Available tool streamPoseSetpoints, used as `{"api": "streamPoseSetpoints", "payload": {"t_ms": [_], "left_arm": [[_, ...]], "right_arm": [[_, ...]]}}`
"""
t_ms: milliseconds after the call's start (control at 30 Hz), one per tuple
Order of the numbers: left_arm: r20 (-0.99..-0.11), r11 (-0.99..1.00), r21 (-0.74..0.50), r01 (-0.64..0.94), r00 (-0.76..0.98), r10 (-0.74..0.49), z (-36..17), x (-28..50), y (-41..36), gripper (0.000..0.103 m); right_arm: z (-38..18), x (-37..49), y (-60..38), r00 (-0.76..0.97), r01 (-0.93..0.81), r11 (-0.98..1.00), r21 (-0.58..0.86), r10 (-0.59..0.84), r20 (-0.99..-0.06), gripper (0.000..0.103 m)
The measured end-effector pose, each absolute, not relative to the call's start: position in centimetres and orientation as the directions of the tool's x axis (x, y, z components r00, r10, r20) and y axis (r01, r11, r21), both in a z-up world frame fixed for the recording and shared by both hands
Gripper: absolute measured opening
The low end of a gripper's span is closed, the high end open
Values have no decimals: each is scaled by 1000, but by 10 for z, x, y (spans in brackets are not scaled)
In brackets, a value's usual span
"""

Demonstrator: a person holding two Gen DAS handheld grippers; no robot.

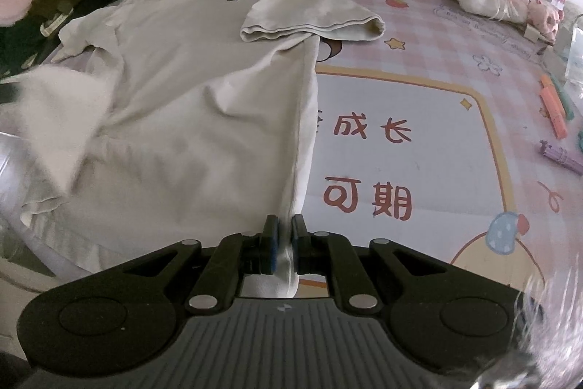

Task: Fold clothes

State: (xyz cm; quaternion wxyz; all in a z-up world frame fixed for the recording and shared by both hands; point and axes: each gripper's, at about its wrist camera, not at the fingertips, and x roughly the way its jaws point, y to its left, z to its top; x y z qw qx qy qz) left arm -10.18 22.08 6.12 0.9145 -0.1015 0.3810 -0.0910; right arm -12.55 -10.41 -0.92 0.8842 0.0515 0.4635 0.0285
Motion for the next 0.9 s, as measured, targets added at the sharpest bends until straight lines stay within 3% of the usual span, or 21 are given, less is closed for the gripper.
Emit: {"api": "streamPoseSetpoints", "payload": {"t_ms": [100, 200, 333, 433, 500, 600, 767, 900], "left_arm": [[-730, 976, -195, -95, 679, -80, 64, -132, 282, 3], [-786, 968, -149, -202, 618, 8, 43, -148, 321, 4], [-864, 961, -38, -273, 493, 106, 11, -143, 340, 14], [-866, 952, 14, -307, 472, 165, 7, -135, 342, 18], [-816, 952, -32, -304, 557, 151, 19, -131, 339, 18], [-751, 976, -123, -180, 660, 27, 30, -117, 320, 24], [-763, 992, -68, 103, 636, -118, 13, -75, 263, 24], [-781, 981, -81, 177, 601, -172, 0, -54, 242, 24]], "right_arm": [[-9, -125, -103, 566, -14, 994, 111, 99, -819, 7], [-8, -123, -102, 559, -25, 995, 100, 97, -824, 7], [-7, -119, -103, 546, -26, 995, 95, 94, -833, 6], [-6, -117, -105, 538, -9, 995, 100, 90, -838, 5], [-6, -117, -103, 534, 2, 996, 92, 77, -842, 4], [-4, -122, -97, 525, 14, 999, 45, 31, -851, 3], [-3, -136, -88, 509, 35, 999, 9, -10, -861, 3], [-1, -150, -80, 503, 76, 997, -2, -40, -863, 3]]}}
